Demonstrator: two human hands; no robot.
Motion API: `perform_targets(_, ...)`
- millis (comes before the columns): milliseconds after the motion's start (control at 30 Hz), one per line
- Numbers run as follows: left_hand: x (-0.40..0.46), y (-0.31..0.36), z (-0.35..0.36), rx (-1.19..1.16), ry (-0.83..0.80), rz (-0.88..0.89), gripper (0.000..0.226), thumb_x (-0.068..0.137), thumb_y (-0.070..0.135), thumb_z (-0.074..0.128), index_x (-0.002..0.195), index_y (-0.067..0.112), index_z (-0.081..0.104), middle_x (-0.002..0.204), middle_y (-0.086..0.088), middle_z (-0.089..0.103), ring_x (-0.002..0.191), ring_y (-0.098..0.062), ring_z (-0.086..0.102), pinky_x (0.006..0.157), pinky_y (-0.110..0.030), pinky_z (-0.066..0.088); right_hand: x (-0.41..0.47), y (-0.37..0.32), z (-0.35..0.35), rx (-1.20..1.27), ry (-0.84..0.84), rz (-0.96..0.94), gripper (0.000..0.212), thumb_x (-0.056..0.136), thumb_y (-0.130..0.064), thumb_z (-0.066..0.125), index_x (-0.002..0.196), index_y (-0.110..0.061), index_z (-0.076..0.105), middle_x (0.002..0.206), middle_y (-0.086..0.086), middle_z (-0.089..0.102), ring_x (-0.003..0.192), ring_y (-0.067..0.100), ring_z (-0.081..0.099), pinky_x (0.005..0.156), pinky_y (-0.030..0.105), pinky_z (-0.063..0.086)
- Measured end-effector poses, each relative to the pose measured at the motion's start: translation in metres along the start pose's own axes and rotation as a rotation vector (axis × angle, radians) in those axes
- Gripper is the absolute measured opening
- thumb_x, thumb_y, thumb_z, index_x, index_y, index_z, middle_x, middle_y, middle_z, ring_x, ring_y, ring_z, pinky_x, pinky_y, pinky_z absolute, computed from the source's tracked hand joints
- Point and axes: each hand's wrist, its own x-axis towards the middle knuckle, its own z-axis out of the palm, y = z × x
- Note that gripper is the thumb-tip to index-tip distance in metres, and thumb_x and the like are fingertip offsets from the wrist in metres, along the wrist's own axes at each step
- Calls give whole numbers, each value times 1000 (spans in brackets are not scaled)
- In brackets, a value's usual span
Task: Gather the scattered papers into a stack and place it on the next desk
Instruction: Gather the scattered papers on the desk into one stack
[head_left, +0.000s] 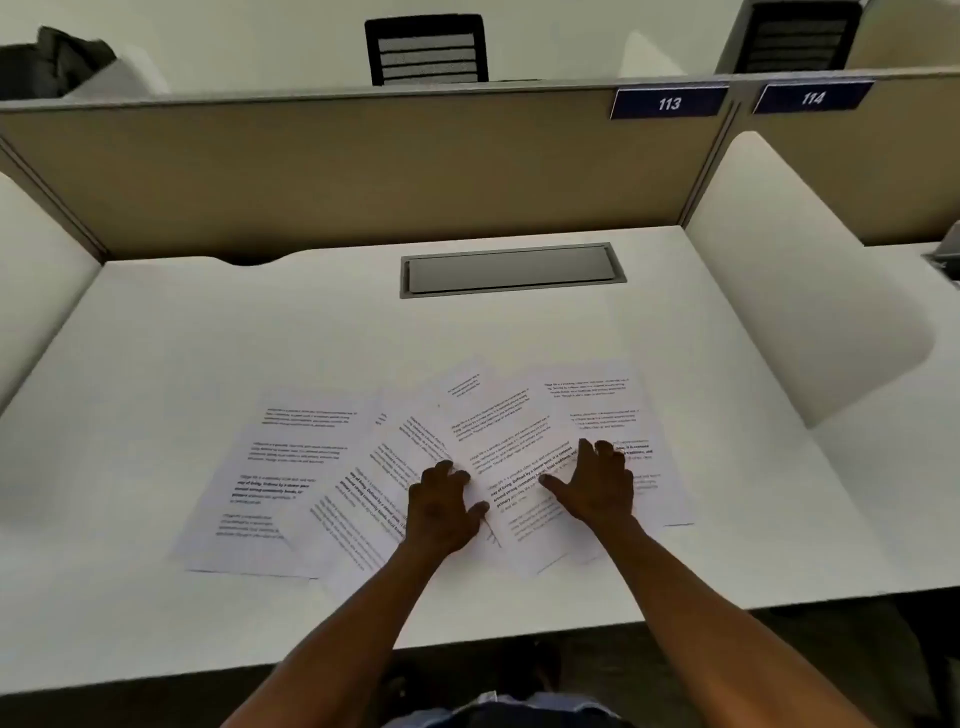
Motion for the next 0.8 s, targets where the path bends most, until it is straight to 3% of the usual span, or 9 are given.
perform_targets(167,-5,2,10,-3,10,-48,70,89,52,61,149,19,43,163,-6,28,150,-25,25,121,-40,24,6,6,9,1,-15,10,96,78,-65,65,149,-13,29,151,16,34,139,36,32,110,47,34)
perform_targets(367,-6,3,15,-29,30,-56,70,93,50,57,154,24,34,165,-2,23,152,-22,19,123,-40,20,17,7,10,-3,25,43,104,66,-69,73,146,-15,34,140,16,45,128,36,42,101,46,41)
perform_targets(500,-2,-5,-2,-189,216,-162,61,96,41,58,151,22,41,163,-4,29,151,-24,23,122,-40,23,19,12,18,31,56,23,96,66,-67,74,140,-13,45,141,16,42,130,35,39,100,46,43)
perform_targets(567,1,-22,-16,-228,287,-280,62,96,37,59,152,20,41,164,-6,28,152,-26,21,122,-41,20,19,14,20,62,56,17,99,67,-66,75,144,-14,40,147,16,33,134,36,33,101,47,44)
perform_targets(667,3,-58,-32,-196,265,-401,70,95,40,60,155,17,33,166,-12,19,154,-28,12,124,-43,15,21,15,19,40,23,9,106,69,-67,73,150,-15,28,152,17,33,138,38,31,106,49,41)
perform_targets(800,5,-93,-42,-95,179,-455,84,91,51,63,158,17,26,166,-15,16,154,-32,13,123,-48,18,24,15,12,19,49,12,101,71,-63,74,147,-13,32,139,17,49,126,37,45,99,46,43)
